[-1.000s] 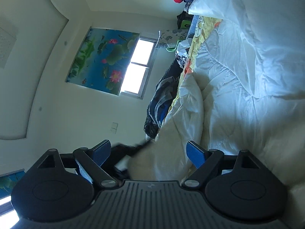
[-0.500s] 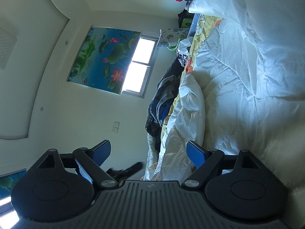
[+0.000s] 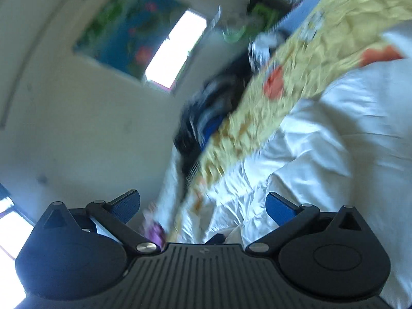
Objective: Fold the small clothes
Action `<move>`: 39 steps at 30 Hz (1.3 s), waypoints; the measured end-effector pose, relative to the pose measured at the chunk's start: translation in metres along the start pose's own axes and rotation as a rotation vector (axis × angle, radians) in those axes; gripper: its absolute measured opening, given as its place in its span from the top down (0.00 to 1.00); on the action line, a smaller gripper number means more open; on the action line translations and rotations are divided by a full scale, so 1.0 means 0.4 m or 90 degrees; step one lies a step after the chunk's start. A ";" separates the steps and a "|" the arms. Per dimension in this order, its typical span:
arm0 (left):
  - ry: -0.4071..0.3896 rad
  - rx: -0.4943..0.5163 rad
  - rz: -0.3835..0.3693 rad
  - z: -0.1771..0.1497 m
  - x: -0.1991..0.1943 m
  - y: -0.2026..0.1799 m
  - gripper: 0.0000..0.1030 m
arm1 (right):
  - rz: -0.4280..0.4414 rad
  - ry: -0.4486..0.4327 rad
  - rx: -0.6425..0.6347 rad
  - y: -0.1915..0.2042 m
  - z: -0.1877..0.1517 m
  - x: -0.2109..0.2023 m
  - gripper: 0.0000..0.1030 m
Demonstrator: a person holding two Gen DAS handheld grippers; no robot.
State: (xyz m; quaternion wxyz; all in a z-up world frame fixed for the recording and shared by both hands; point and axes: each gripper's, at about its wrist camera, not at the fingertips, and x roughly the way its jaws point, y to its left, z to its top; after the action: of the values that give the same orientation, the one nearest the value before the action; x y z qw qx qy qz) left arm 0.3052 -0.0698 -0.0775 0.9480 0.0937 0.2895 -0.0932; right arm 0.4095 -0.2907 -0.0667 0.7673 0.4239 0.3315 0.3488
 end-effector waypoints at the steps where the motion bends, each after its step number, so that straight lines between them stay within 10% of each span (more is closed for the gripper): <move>1: 0.012 -0.002 0.002 -0.007 0.010 0.000 0.09 | -0.015 0.025 -0.002 -0.002 0.010 0.035 0.01; 5: 0.041 -0.013 -0.007 -0.038 0.050 0.017 0.04 | -0.110 0.112 -0.015 -0.043 -0.003 0.139 0.07; 13: 0.058 -0.053 -0.043 -0.038 0.080 0.058 0.00 | -0.171 0.071 -0.017 -0.133 -0.061 0.083 0.77; 16: 0.054 -0.052 -0.042 -0.039 0.077 0.055 0.00 | -0.167 0.067 -0.004 -0.125 -0.060 0.077 0.73; 18: 0.050 -0.056 -0.043 -0.039 0.075 0.057 0.00 | -0.157 0.045 -0.002 -0.105 -0.056 0.040 0.50; 25: 0.044 -0.067 -0.049 -0.042 0.061 0.059 0.00 | -0.128 -0.338 -0.067 -0.053 -0.022 -0.379 0.02; 28: 0.042 -0.072 -0.051 -0.043 0.059 0.062 0.00 | -0.204 -0.454 0.026 -0.151 0.052 -0.558 0.08; 32: 0.040 -0.076 -0.052 -0.044 0.059 0.065 0.00 | -0.264 -0.522 0.159 -0.301 0.151 -0.723 0.54; 39: 0.042 -0.075 -0.049 -0.042 0.062 0.062 0.00 | -0.313 -0.479 0.270 -0.476 0.245 -0.758 0.53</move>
State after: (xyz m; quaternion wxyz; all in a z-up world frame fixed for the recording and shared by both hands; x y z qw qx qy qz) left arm 0.3221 -0.0450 -0.1022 0.9376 0.0296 0.3288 -0.1096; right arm 0.3739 -0.6546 -0.1288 0.7902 0.5763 0.1855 -0.0949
